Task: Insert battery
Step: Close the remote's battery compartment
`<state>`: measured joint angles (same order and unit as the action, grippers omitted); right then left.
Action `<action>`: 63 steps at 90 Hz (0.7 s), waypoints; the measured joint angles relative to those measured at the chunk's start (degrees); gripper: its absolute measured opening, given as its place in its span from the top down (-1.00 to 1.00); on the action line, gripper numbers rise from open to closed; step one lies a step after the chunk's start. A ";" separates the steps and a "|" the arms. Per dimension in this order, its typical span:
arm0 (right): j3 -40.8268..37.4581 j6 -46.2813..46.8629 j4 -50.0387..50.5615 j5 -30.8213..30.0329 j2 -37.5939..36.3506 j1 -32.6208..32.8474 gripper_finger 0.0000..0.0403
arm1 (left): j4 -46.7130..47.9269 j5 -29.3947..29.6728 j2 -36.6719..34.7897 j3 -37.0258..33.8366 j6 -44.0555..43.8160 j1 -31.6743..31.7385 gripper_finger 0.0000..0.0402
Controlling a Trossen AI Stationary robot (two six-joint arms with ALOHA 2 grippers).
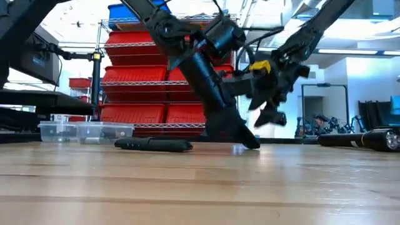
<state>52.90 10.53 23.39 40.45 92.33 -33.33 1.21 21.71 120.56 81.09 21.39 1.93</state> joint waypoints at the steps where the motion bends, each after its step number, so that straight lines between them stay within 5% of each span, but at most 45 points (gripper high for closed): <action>1: 0.00 -0.45 0.44 -0.03 -0.71 -0.07 -0.14 | 0.05 -0.08 -0.32 0.18 0.00 -0.06 0.98; 28: 0.06 -8.06 0.74 -2.22 -23.44 0.72 -0.14 | 5.12 -1.14 -17.62 1.19 -5.11 1.74 1.00; 45: 0.11 -23.51 -7.52 -16.10 -33.11 9.50 -0.14 | 9.04 -9.62 -30.04 1.24 -13.33 2.58 1.00; 63: 0.11 -36.56 -27.64 -27.63 -31.08 21.00 -0.14 | 8.27 -13.55 -39.03 1.24 -20.11 2.56 1.00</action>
<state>53.01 -26.03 -4.25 12.83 61.25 -12.32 9.48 8.16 81.53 82.32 1.28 4.49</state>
